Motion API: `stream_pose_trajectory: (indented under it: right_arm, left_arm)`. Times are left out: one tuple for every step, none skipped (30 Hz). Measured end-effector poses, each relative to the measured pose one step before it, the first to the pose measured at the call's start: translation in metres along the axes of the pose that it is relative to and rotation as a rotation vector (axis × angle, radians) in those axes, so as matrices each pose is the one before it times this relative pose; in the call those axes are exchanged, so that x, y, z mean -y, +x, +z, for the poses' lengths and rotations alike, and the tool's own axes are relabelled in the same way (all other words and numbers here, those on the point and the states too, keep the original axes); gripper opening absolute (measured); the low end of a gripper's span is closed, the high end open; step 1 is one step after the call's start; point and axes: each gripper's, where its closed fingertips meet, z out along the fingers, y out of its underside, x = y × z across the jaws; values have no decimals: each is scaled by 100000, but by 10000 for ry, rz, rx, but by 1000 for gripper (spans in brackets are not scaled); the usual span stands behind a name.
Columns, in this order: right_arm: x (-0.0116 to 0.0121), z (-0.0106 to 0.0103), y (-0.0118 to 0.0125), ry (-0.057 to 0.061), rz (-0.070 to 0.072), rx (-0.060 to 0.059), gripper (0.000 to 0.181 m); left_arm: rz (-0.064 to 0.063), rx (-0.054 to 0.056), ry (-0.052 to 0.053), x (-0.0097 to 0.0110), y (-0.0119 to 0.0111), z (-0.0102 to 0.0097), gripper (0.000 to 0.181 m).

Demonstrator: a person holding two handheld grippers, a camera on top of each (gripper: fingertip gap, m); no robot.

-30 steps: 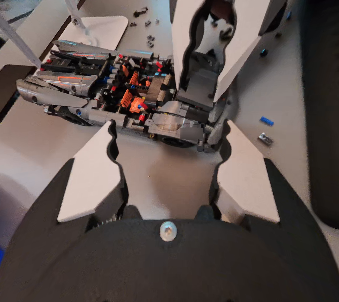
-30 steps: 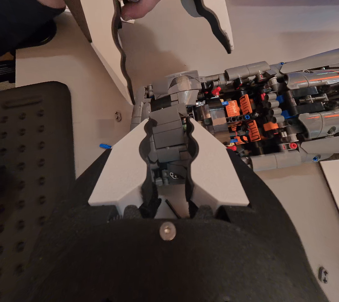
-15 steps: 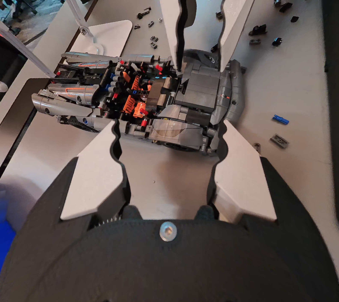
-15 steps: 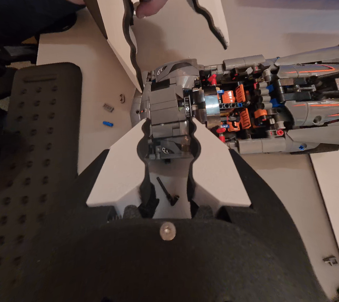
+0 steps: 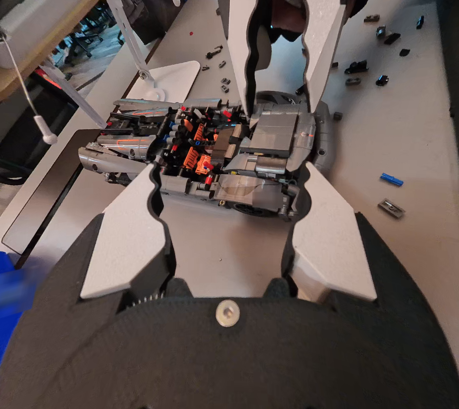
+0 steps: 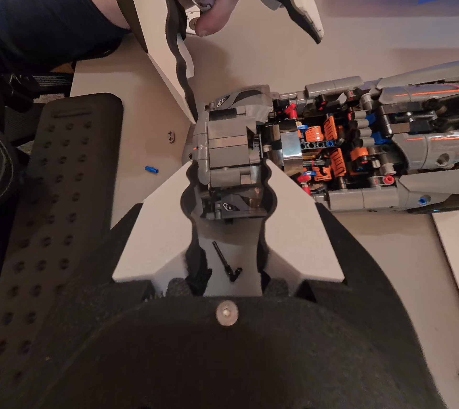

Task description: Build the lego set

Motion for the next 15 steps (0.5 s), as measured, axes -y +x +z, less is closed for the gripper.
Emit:
stream_pose_trajectory:
  right_arm:
    - [219,-105,74,110,-138,-109,51]
    - [343,-139,-55,158,-214,-69,54]
    - [329,-137,-167,121,-250,-37,57]
    - [246,-98,-75,31,-286,-122,58]
    - [167,-40,-57,-25,-408,-192,60]
    - [131,35,-90,-61,-503,-232,60]
    - [81,77,-90,-111,-495,-256,60]
    - [85,113,-166,-130,-480,-203,59]
    - [126,138,-69,-100,-445,-263,56]
    - [83,187,52,-131,-377,-306,54]
    - [33,251,-92,-157,-365,-183,54]
    - [43,249,-69,-123,-374,-197,53]
    - [-30,266,49,-146,-344,-242,52]
    - [-181,306,-5,-223,-273,-170,52]
    - [-211,282,58,-229,-225,-193,48]
  left_arm:
    - [-6,45,111,174,-91,-62,106]
    - [-72,27,100,125,-116,-56,106]
    - [-105,4,79,70,-112,-59,107]
    - [-83,30,113,119,-143,-77,106]
    - [-108,31,154,194,-155,-71,106]
    - [-152,1,126,142,-134,-60,105]
    - [-111,25,65,46,-145,-26,106]
    - [-42,39,80,91,-105,-30,106]
    - [-33,6,83,124,-46,-32,105]
    - [-57,12,24,10,-65,7,105]
    - [-65,42,45,56,-120,-5,106]
    - [-99,21,108,144,-110,-40,105]
    - [-137,6,84,73,-129,-16,105]
    - [-157,32,56,30,-169,-8,105]
    - [-140,15,78,72,-141,-20,105]
